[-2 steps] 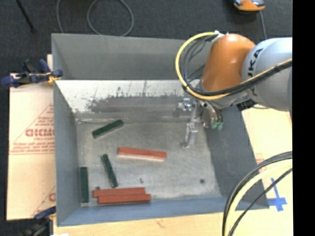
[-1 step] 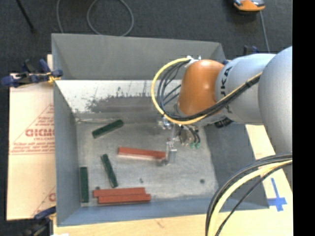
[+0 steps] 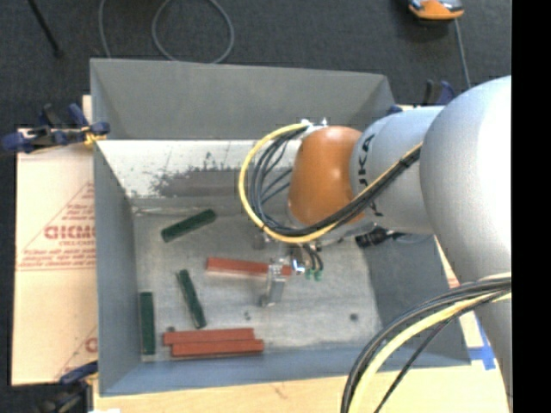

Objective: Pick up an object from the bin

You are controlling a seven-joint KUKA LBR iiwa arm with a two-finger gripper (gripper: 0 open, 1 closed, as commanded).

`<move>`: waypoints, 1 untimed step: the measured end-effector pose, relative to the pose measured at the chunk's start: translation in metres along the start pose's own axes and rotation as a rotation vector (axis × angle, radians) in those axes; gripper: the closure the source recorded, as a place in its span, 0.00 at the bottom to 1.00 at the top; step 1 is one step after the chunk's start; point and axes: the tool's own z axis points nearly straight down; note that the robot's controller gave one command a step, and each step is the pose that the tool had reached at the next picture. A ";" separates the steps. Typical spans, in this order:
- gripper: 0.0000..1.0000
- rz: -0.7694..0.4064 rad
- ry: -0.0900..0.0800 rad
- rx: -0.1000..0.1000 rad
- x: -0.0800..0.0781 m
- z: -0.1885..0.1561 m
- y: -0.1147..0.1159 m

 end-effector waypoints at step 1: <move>1.00 -0.001 -0.004 0.002 -0.002 -0.002 -0.002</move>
Offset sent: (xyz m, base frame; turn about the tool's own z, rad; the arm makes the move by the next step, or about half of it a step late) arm 0.0000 0.0000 0.0000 0.0000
